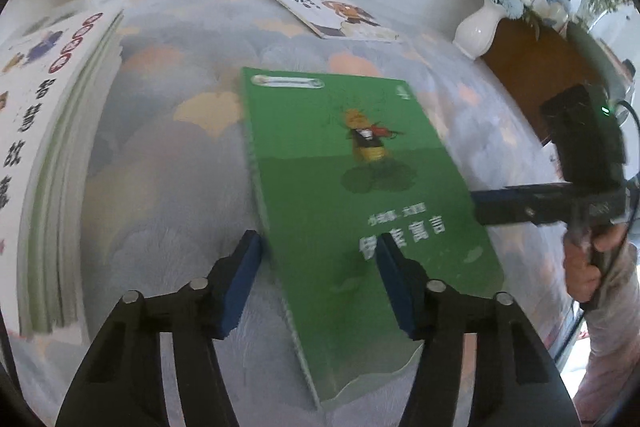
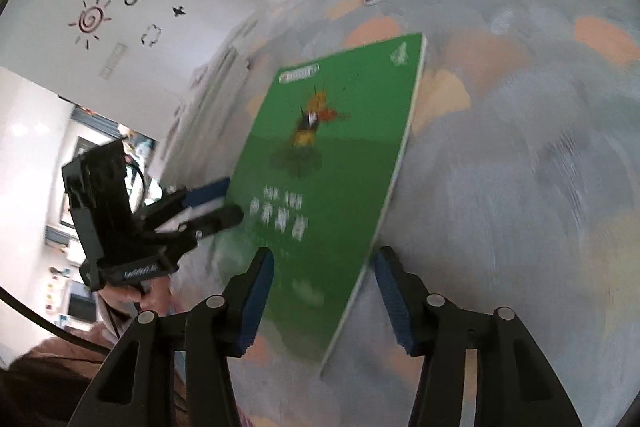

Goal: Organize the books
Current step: 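Close both grippers on the green book edge and lift it upright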

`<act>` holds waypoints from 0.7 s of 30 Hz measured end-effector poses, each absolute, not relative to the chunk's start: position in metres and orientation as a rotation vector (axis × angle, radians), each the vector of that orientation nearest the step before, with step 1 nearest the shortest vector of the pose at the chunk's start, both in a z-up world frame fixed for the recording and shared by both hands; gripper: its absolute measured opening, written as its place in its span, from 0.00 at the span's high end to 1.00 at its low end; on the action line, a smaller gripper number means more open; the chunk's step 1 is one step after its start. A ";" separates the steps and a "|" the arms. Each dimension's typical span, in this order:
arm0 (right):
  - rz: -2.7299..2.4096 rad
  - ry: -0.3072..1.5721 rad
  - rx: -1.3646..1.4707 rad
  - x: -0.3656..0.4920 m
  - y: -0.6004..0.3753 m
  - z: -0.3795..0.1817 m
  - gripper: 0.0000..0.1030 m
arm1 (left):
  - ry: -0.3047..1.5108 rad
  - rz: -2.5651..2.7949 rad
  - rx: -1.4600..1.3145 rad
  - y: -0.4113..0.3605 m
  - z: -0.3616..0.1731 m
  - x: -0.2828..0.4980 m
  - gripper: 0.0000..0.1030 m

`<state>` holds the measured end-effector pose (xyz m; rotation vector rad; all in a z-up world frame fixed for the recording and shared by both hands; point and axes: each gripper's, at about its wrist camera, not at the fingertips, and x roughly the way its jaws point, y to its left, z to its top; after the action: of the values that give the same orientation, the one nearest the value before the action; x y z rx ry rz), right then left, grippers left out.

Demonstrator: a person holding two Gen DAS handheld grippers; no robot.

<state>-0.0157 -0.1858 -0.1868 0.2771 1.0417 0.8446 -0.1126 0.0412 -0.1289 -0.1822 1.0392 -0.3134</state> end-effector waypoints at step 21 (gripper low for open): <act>0.830 1.010 0.240 -0.012 -0.171 -0.173 0.85 | 1.035 -0.244 -0.229 0.046 -0.112 -0.090 0.68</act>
<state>-0.0122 -0.1707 -0.1728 0.2402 1.0098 0.8303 -0.0897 0.0463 -0.1123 -0.2289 1.0351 -0.2440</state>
